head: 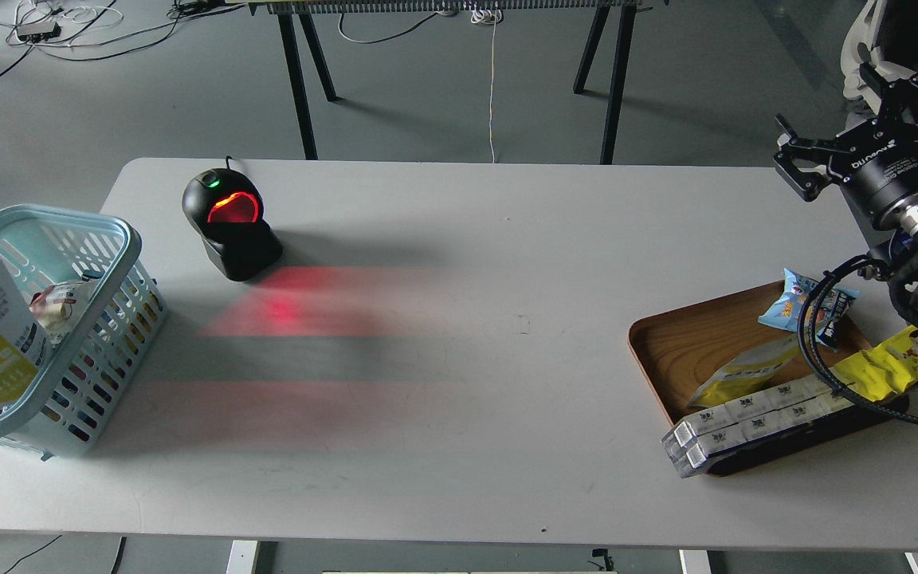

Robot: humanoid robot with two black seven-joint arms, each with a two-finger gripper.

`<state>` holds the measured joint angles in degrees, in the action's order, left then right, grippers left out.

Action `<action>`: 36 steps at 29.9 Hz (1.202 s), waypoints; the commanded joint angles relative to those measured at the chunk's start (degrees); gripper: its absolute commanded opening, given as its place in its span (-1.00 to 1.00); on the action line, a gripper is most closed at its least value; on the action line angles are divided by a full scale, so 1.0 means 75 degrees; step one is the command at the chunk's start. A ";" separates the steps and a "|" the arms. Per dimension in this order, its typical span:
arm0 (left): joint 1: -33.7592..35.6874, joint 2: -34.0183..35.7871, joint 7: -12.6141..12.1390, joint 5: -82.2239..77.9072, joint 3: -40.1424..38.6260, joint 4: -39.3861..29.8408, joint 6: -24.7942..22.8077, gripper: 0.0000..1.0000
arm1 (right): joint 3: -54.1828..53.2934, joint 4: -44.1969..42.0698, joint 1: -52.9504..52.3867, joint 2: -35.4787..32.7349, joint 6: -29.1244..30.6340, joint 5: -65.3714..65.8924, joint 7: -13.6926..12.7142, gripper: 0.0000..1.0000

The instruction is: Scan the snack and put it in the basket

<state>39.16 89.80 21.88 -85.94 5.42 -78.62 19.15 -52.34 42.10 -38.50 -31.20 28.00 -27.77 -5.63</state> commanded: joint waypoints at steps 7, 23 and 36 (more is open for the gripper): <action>0.0006 0.0096 -0.0023 0.0150 -0.0007 0.0158 0.0587 0.92 | 0.0042 0.0012 0.0000 0.0000 0.0000 0.0011 -0.0070 0.96; 0.1399 -0.1072 -0.0164 0.3461 -0.3860 0.0322 -0.1110 0.95 | 0.0042 0.0129 -0.0258 0.0000 0.0000 0.0385 -0.0070 0.97; 0.1693 -0.4776 -0.0503 0.9030 -0.4999 0.1621 -0.4063 0.99 | 0.0030 0.0386 -0.0281 0.0187 -0.0417 0.0656 -0.0058 0.98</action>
<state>51.86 60.25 18.60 -24.93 -31.18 -70.55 -5.96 -52.04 43.77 -40.60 -30.07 25.36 -23.01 -6.14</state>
